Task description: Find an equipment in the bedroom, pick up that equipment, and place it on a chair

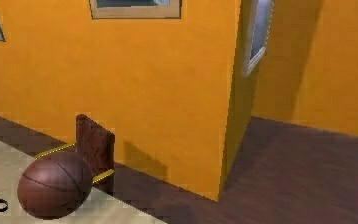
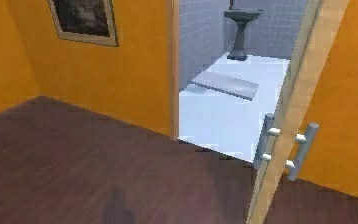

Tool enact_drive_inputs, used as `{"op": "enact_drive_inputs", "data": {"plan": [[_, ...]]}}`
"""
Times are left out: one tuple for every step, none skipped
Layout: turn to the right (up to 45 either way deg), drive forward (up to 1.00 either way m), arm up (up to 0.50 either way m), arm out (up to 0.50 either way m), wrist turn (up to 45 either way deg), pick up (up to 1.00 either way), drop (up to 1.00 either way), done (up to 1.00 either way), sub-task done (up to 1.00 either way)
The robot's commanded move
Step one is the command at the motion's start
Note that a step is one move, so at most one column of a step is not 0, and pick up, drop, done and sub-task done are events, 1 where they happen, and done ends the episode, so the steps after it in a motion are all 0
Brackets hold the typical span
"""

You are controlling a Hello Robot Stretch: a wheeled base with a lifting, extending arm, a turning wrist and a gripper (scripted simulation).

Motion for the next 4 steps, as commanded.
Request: {"op": "enact_drive_inputs", "data": {"plan": [[-45.0, 0.0, 0.0, 0.0, 0.0, 0.0, 0.0, 0.0, 0.0], [-45.0, 0.0, 0.0, 0.0, 0.0, 0.0, 0.0, 0.0, 0.0], [-30.0, 0.0, 0.0, 0.0, 0.0, 0.0, 0.0, 0.0, 0.0], [0.0, 0.0, 0.5, 0.0, 0.0, 0.0, 0.0, 0.0, 0.0]]}}
